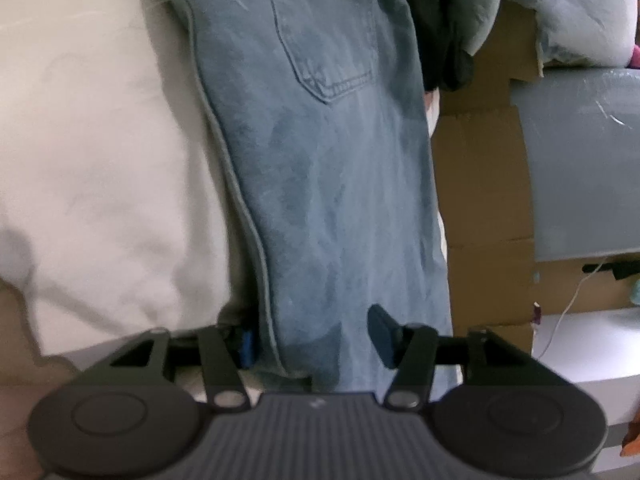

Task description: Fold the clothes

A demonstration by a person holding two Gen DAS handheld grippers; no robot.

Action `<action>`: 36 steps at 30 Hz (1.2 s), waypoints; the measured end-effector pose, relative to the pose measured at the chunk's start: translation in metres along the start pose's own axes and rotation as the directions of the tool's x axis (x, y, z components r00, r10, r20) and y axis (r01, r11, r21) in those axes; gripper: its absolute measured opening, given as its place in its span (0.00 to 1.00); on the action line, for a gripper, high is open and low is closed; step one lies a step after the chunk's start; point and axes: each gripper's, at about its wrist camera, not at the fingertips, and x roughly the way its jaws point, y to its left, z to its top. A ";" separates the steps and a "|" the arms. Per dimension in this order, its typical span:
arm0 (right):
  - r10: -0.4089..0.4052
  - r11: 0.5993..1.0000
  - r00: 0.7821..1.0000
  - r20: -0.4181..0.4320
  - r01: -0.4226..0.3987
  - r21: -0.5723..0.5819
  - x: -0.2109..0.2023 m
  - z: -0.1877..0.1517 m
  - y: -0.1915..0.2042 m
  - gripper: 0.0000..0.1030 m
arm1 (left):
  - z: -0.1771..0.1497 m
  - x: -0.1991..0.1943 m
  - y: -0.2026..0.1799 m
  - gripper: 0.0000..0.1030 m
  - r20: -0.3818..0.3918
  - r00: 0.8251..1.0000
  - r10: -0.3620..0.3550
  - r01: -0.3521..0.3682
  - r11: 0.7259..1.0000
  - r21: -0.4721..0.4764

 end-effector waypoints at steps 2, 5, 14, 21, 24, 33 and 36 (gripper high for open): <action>0.003 1.000 1.000 0.007 -0.003 0.000 0.003 0.000 -0.001 0.16 | 0.001 -0.001 -0.002 0.44 -0.008 1.000 0.006 -0.006 1.000 0.007; 0.009 1.000 1.000 0.020 -0.010 0.019 0.006 0.000 0.000 0.16 | 0.003 -0.002 0.004 0.28 -0.010 1.000 0.015 -0.015 1.000 -0.013; 0.046 0.998 0.998 0.038 -0.048 0.045 -0.004 0.002 0.001 0.13 | 0.004 0.003 0.001 0.43 -0.010 0.999 0.033 -0.033 0.999 -0.015; 0.025 0.997 0.998 0.063 -0.029 0.071 -0.002 0.004 -0.002 0.14 | 0.001 0.002 -0.003 0.45 -0.003 0.999 0.036 -0.036 0.999 -0.008; 0.020 0.997 0.997 0.073 -0.025 0.070 0.004 0.005 0.001 0.15 | 0.000 0.001 0.005 0.26 -0.007 0.999 0.047 -0.048 0.998 -0.038; 0.026 1.000 0.999 0.044 -0.027 0.012 -0.009 0.009 0.016 0.06 | 0.003 -0.008 -0.008 0.21 0.011 0.999 0.051 -0.051 0.999 0.002; 0.078 0.996 0.995 0.055 -0.080 0.037 -0.024 0.004 0.024 0.06 | 0.005 -0.012 -0.012 0.20 0.015 0.999 0.039 -0.039 0.999 0.005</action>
